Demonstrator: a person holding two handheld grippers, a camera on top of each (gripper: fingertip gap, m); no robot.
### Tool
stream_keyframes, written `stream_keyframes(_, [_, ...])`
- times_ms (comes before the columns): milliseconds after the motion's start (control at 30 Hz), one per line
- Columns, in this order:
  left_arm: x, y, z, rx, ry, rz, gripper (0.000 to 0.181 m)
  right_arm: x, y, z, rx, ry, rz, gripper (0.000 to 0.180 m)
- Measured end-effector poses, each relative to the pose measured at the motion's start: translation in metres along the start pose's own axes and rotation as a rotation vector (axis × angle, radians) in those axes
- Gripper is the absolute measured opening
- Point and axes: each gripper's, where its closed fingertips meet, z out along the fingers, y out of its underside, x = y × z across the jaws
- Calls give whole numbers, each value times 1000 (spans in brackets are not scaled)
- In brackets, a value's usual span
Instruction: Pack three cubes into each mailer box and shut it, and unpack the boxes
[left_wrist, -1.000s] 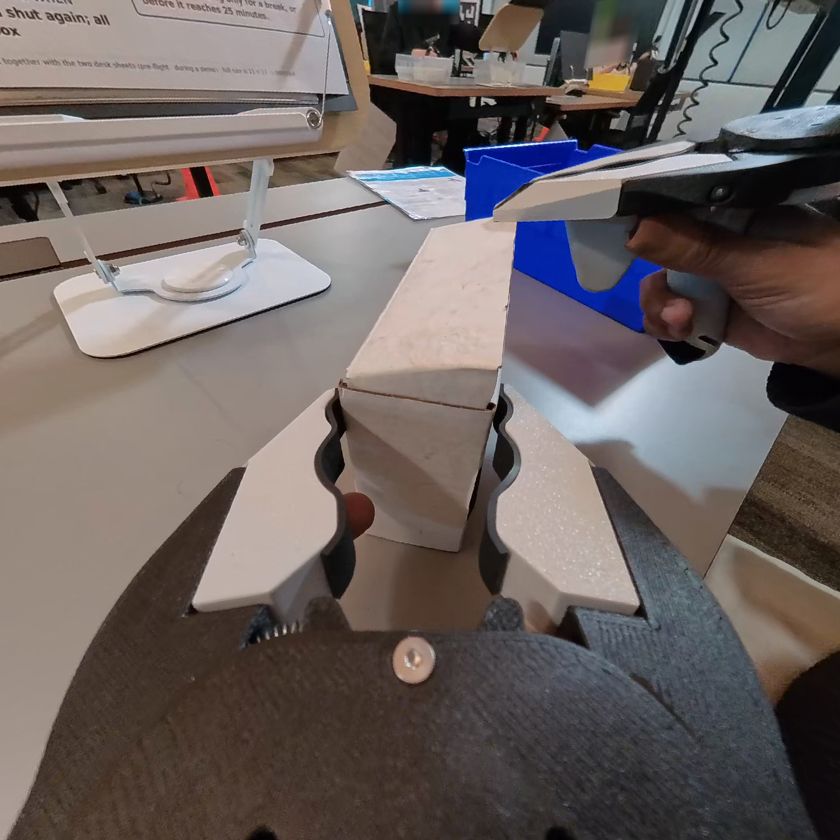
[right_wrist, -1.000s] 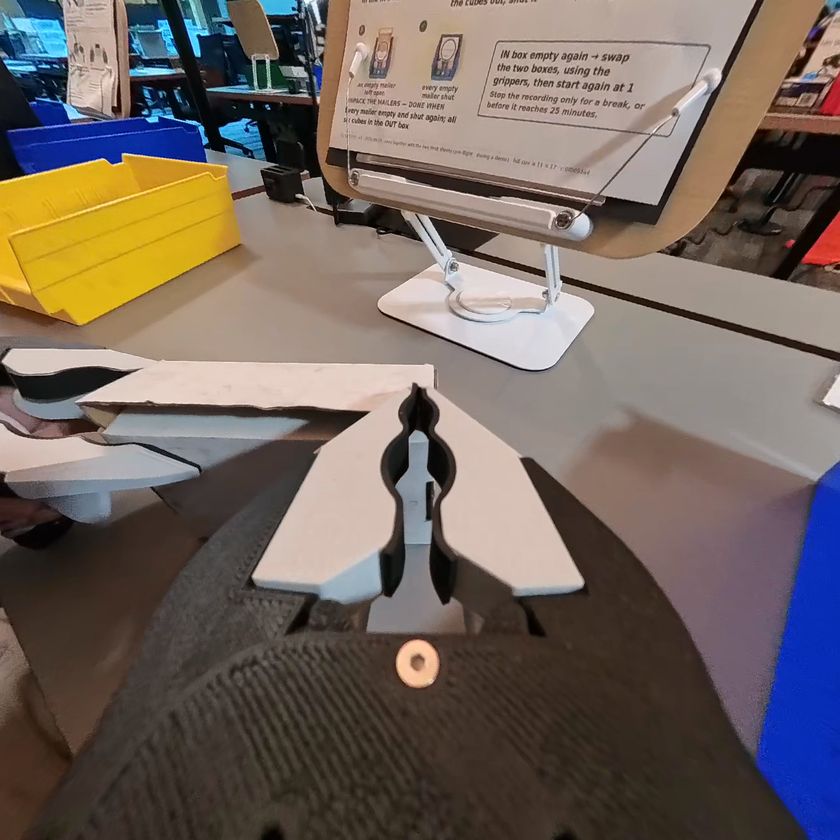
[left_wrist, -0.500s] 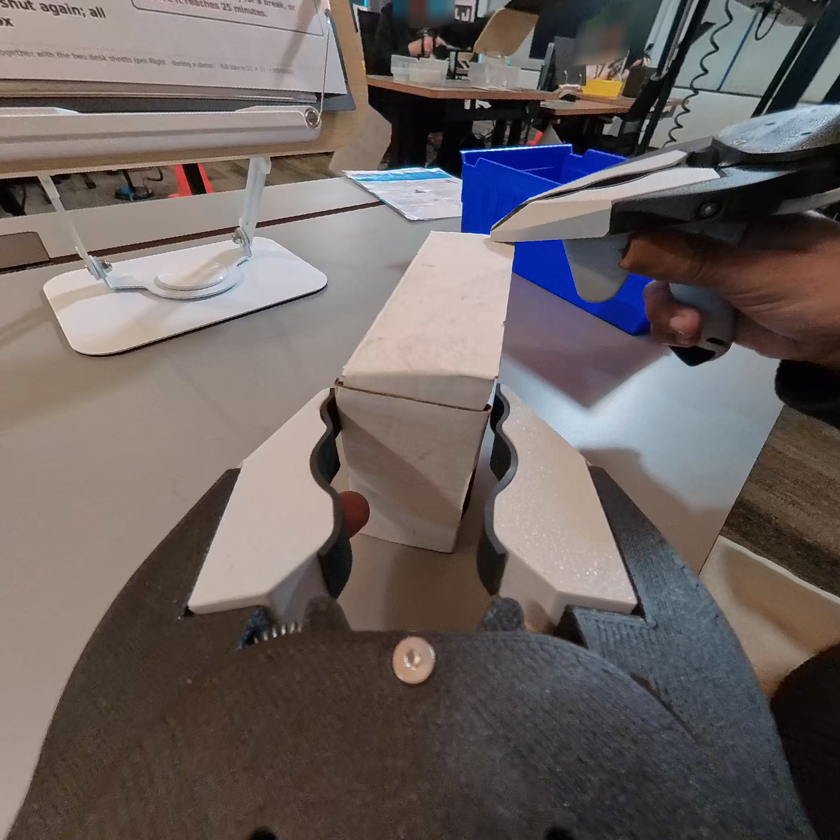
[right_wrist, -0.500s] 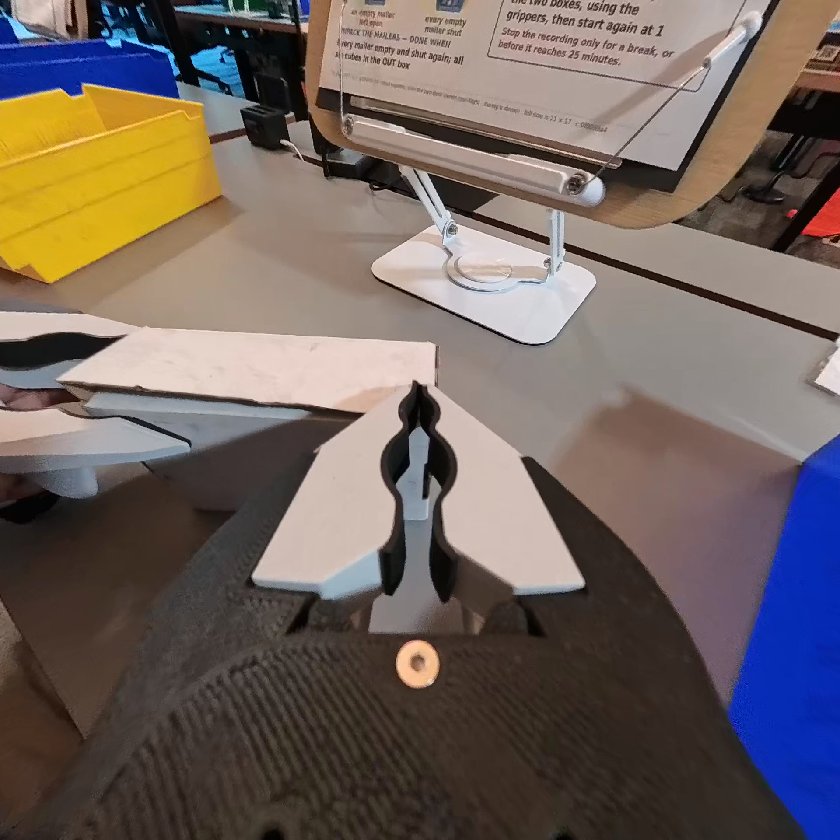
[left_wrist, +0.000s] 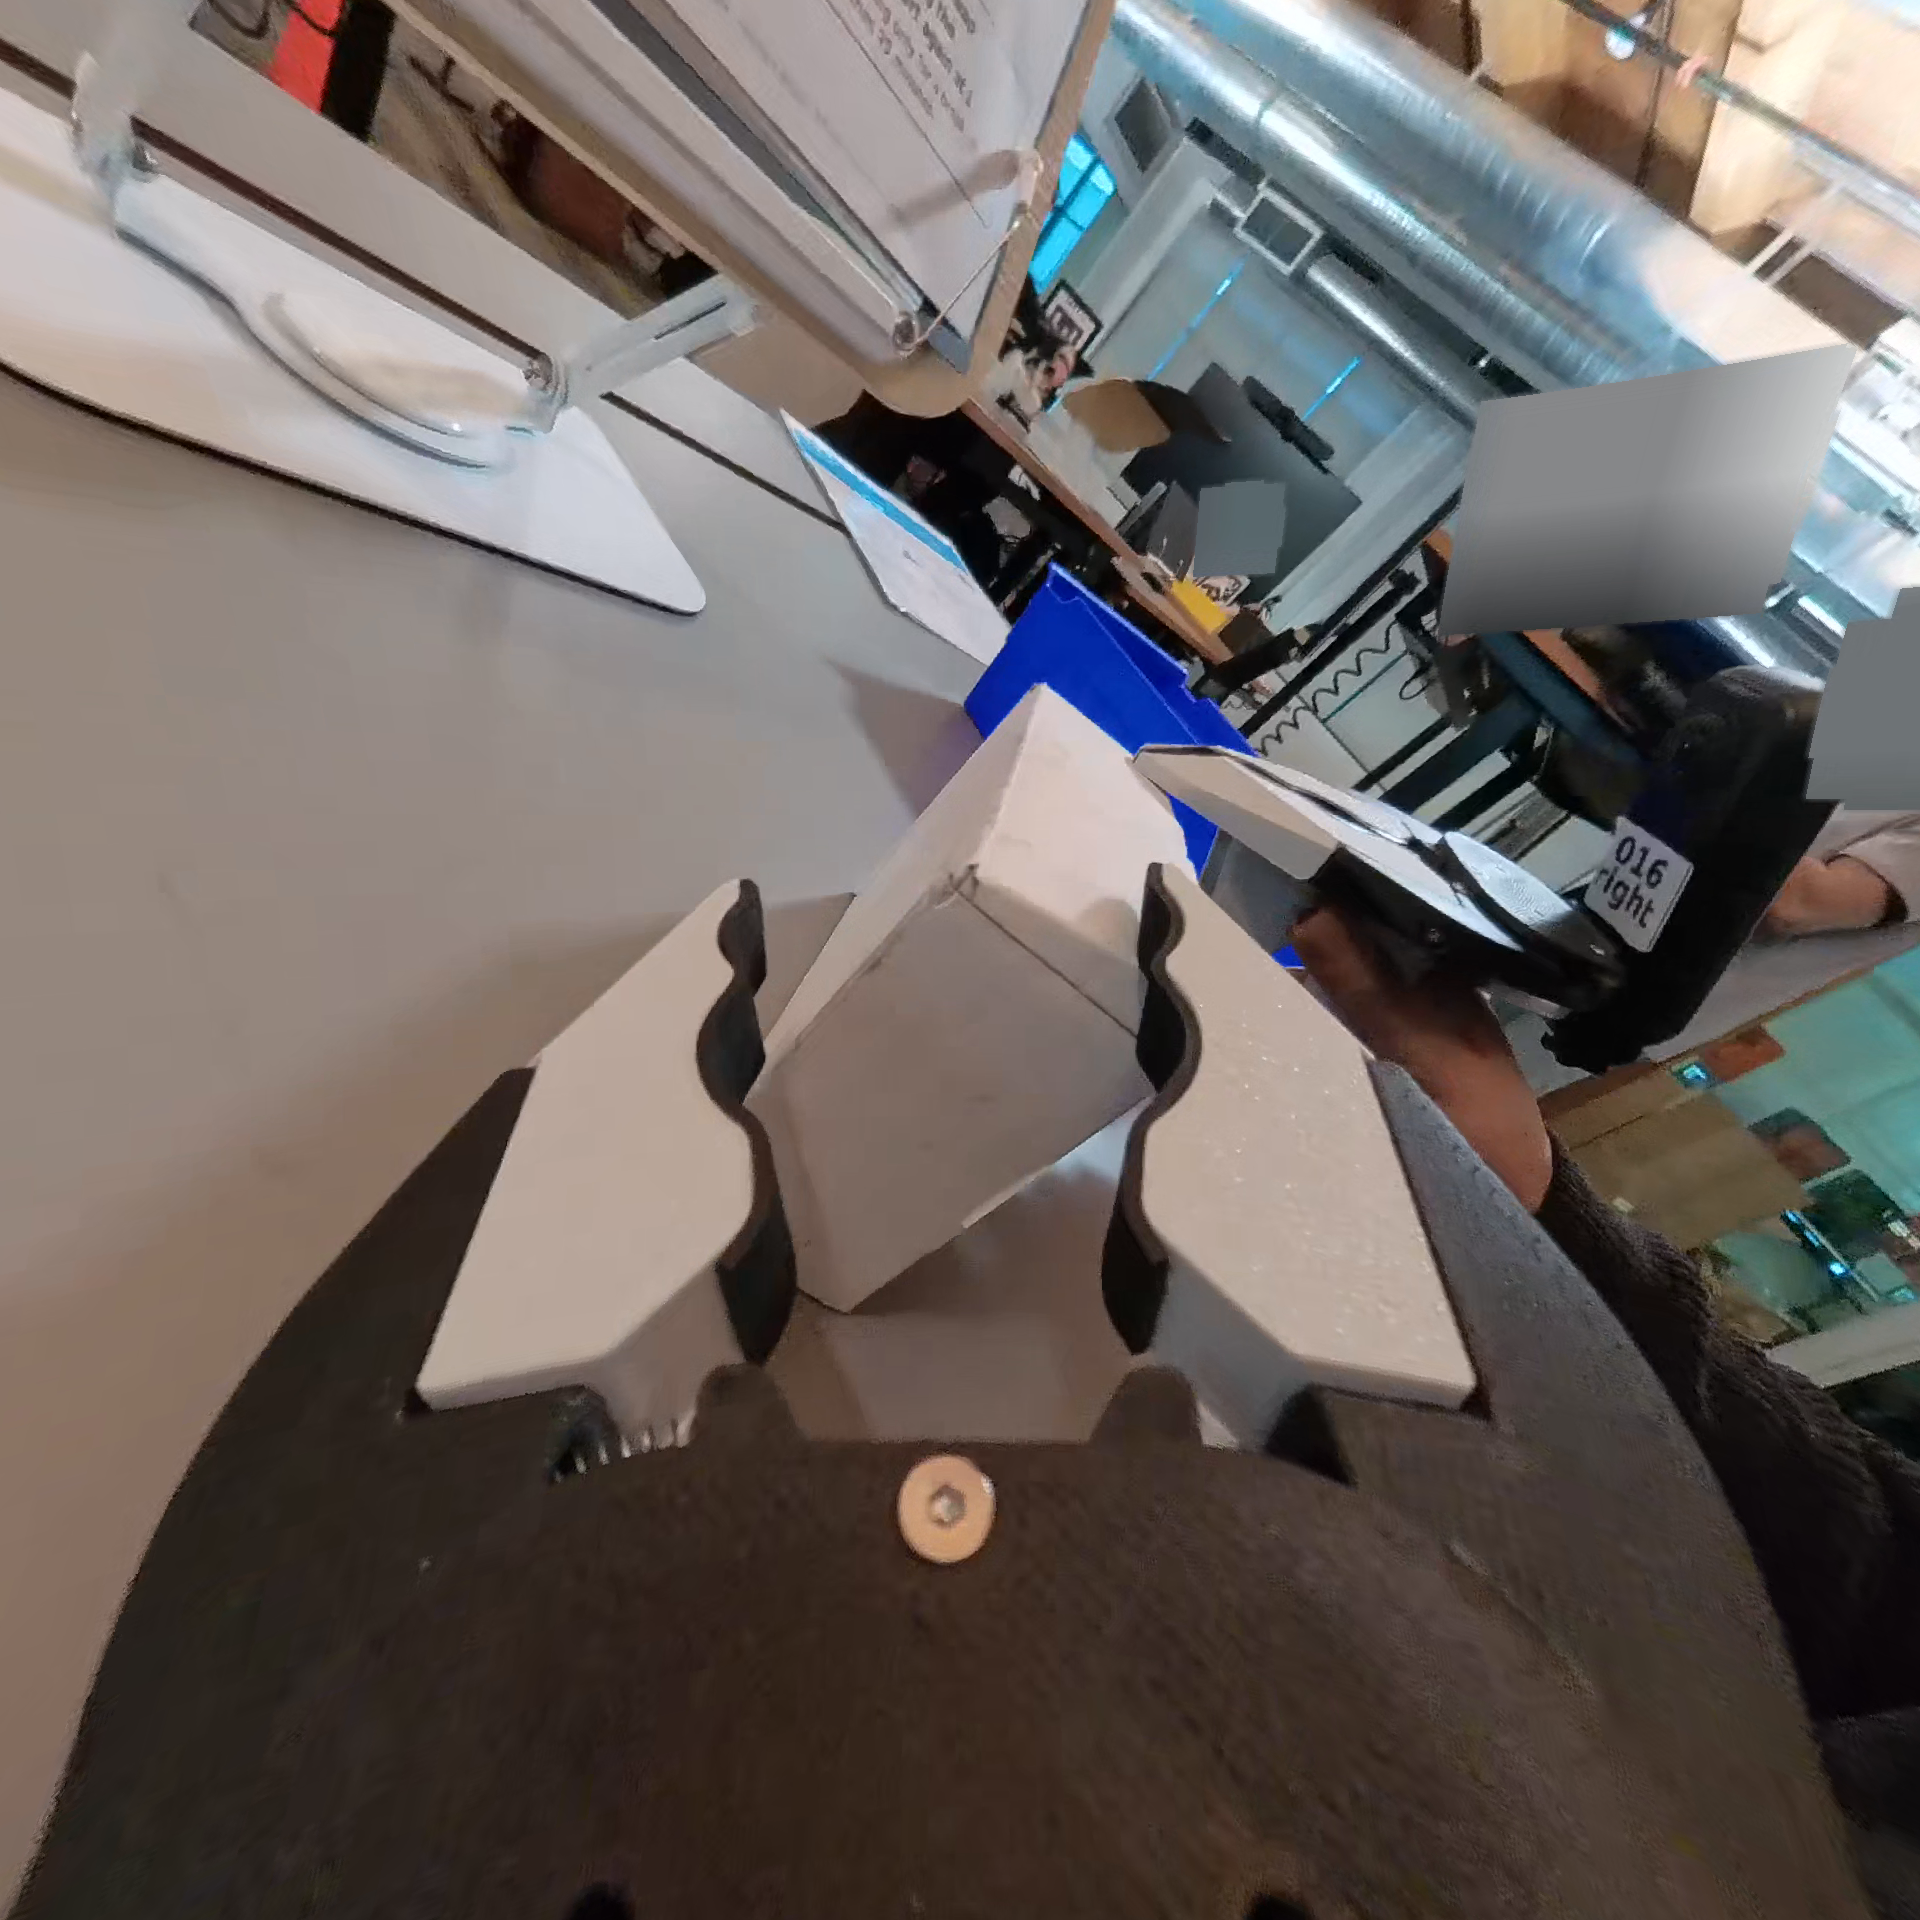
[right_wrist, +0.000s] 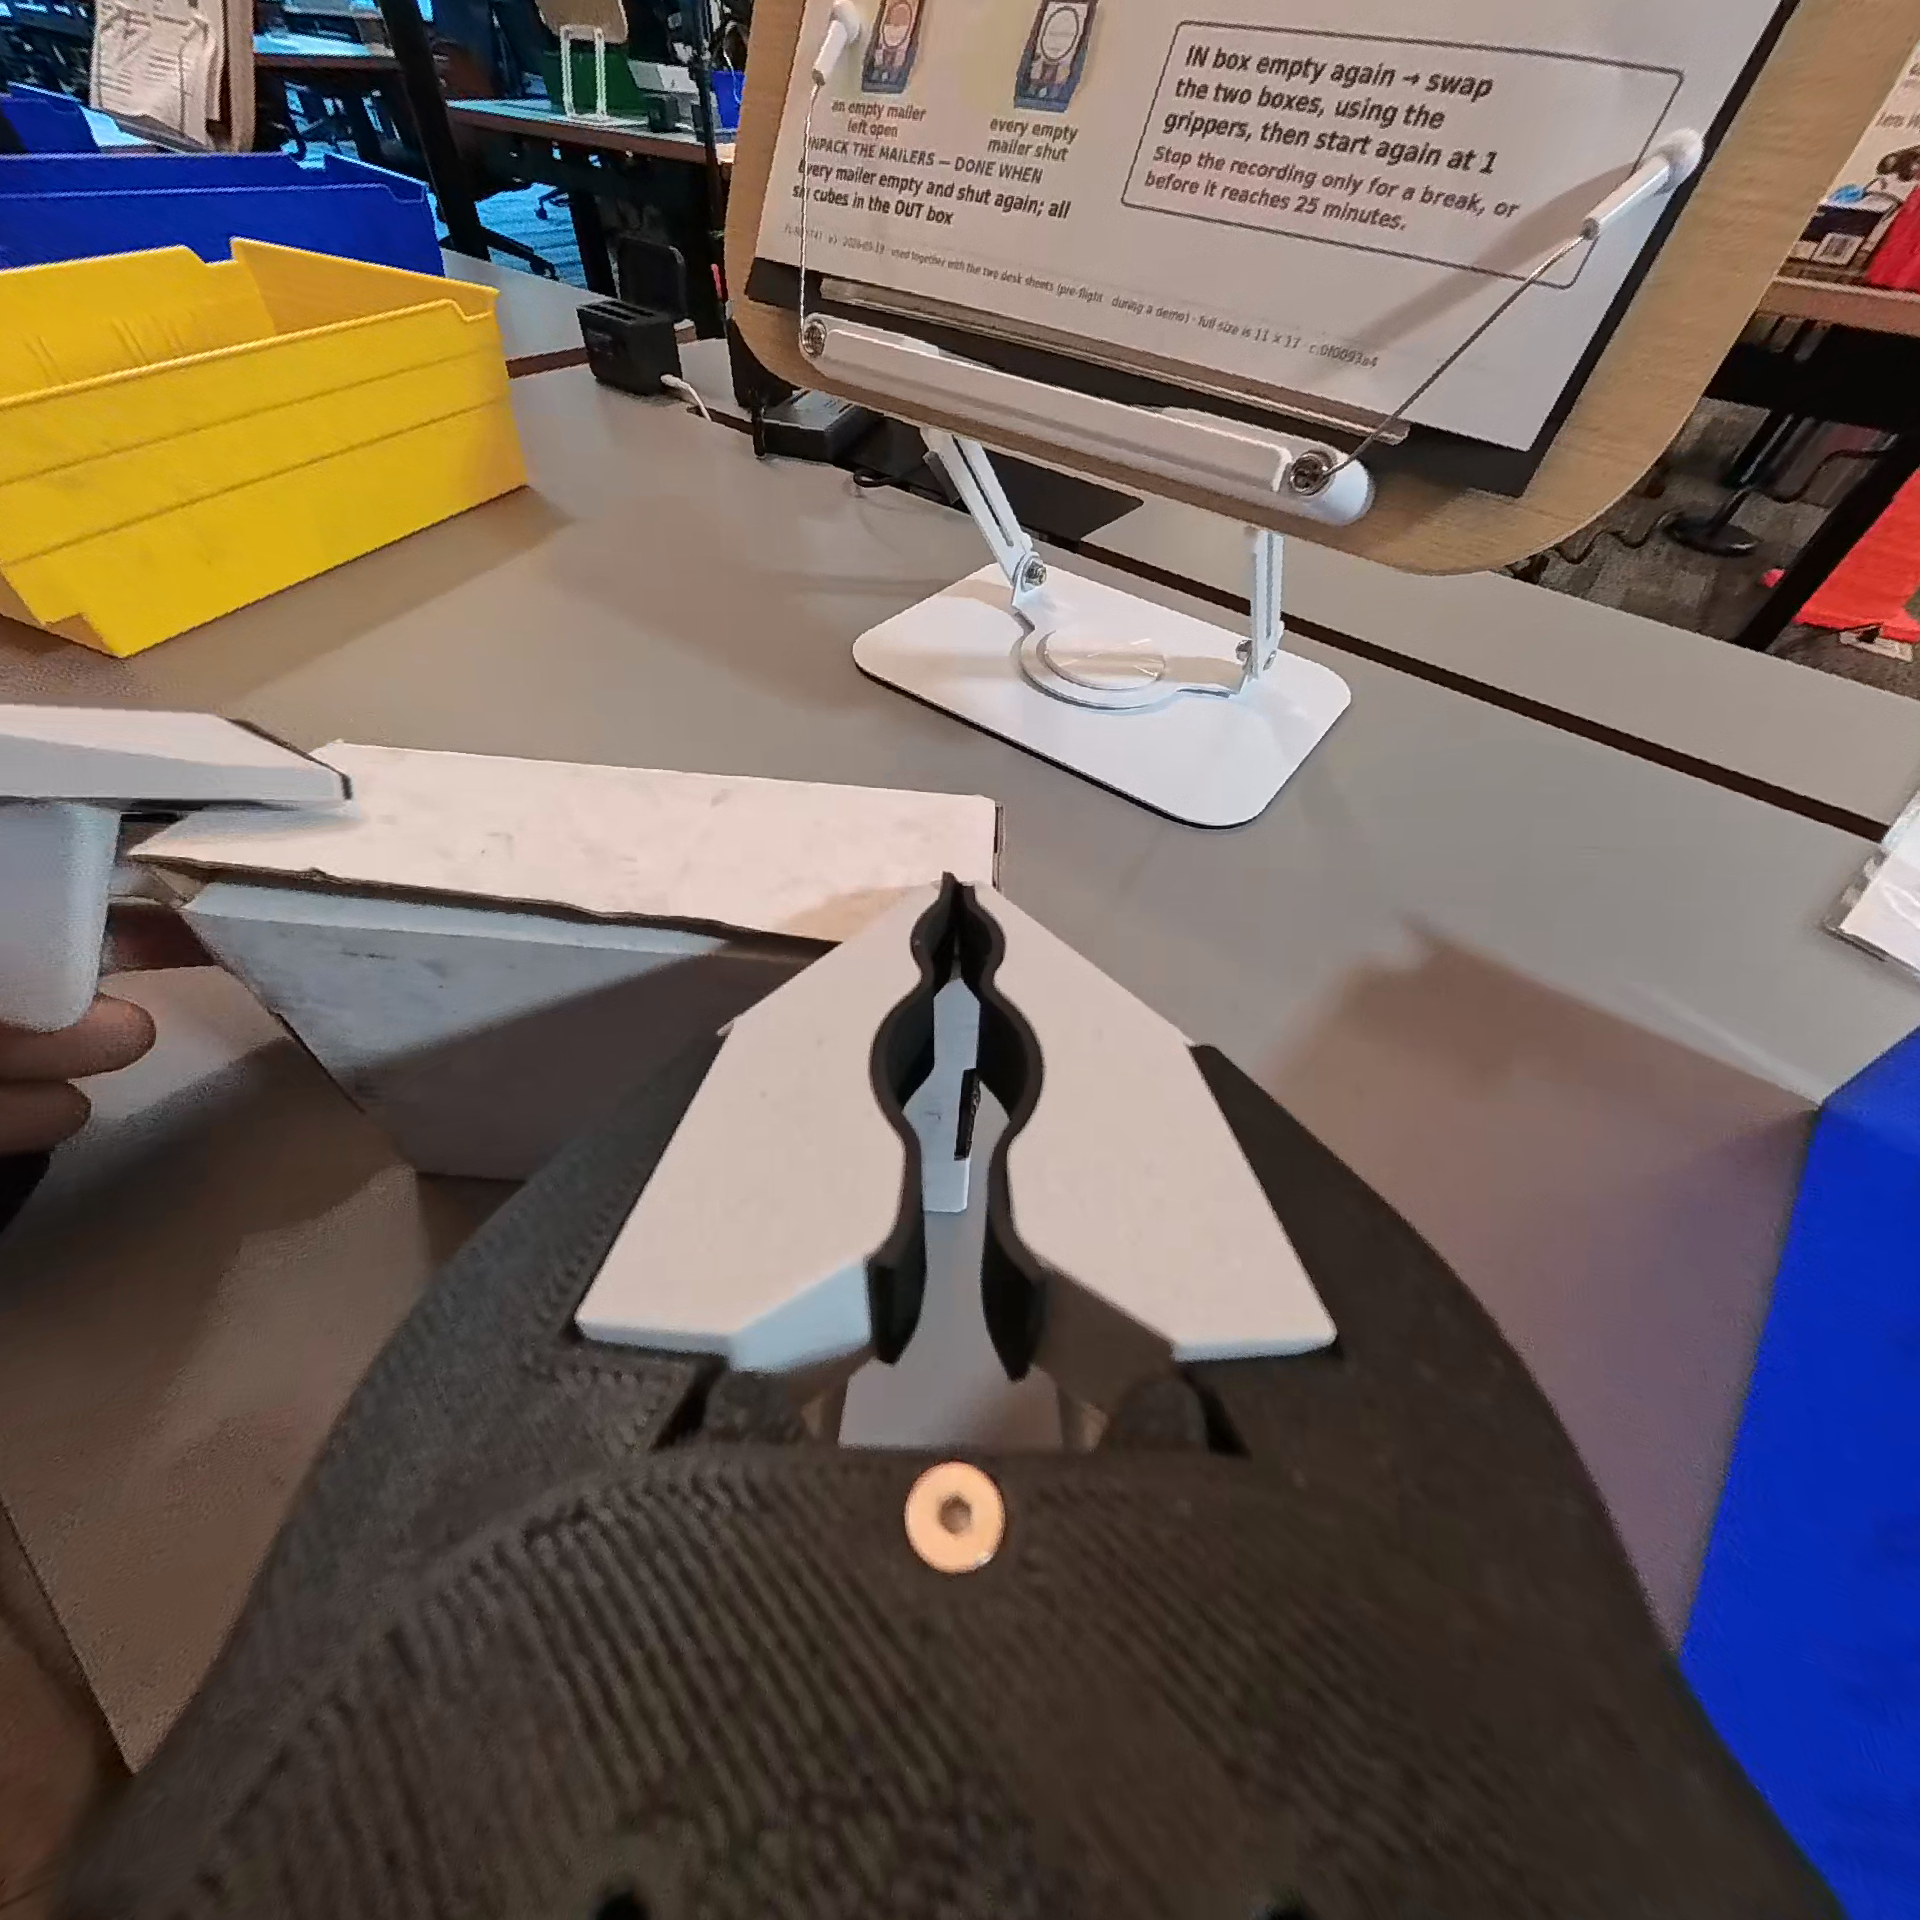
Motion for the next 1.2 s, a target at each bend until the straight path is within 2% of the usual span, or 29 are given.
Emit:
stream_keyframes(133, [-7,3,-1,-26,-56,85,78,0,0,0,4,-2,1,0])
stream_keyframes(267, [-7,3,-2,-25,-75,131,77,1,0,1,23,-5,12,0])
stream_keyframes(300, [-6,4,-1,-24,-66,127,75,1,0,1,29,-8,20,0])
stream_keyframes(367, [4,7,0,-29,-4,107,54,1,-1,1,33,-19,45,0])
stream_keyframes(400, [6,8,0,-33,-9,87,50,1,0,1,31,-26,63,0])
stream_keyframes(633, [6,10,0,-67,6,49,51,1,-1,0,37,-46,92,0])
stream_keyframes(833, [6,9,1,-66,14,35,50,15,-24,-10,227,-58,192,0])
stream_keyframes(900, [6,9,1,-67,22,35,50,16,-19,-8,189,-67,196,0])
stream_keyframes(967, [6,8,1,-65,23,33,49,11,-2,1,73,-94,195,0])
stream_keyframes(1200, [6,8,1,-62,32,35,50,8,-2,0,48,-68,113,0])
